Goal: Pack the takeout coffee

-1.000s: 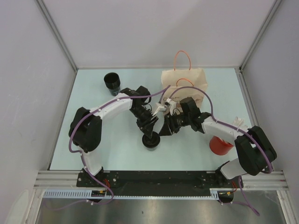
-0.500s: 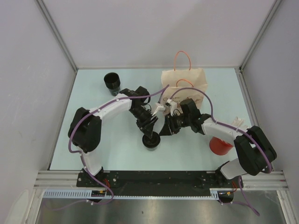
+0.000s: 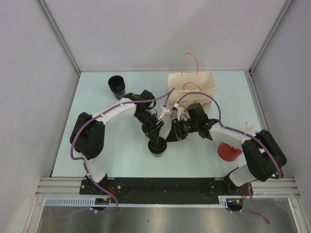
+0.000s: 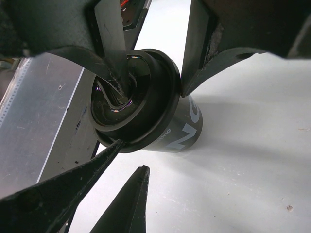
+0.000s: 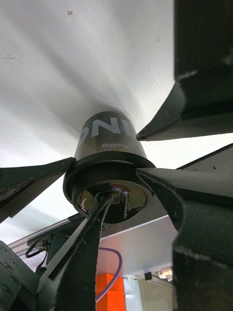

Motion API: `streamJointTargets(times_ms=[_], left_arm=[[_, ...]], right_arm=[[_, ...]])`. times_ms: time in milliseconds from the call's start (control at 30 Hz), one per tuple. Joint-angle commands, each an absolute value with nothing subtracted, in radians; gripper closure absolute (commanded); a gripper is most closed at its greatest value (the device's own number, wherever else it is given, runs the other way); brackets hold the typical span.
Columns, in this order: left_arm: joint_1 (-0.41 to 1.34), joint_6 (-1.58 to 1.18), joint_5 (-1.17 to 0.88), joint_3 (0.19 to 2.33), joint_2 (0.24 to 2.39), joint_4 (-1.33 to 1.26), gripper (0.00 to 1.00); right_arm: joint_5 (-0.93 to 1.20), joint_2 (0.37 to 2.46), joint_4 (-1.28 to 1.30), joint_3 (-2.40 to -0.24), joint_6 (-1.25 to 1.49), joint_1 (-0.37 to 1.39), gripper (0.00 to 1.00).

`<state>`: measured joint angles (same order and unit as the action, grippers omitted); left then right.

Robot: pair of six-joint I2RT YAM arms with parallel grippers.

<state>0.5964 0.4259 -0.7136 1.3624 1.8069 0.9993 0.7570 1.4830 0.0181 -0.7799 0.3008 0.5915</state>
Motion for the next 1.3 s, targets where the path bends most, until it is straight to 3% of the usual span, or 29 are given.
streamJointTargets(times_ms=[0,1267], left_arm=[[0.607,0.463,-0.545,1.313,1.845,0.907,0.50],[0.623,0.499,-0.460,1.285,1.802,0.914,0.53]], right_arm=[[0.785,1.497,-0.026,-0.764,0.324,0.586,0.66],[0.569,1.600,0.094,-0.712,0.163,0.620,0.69]])
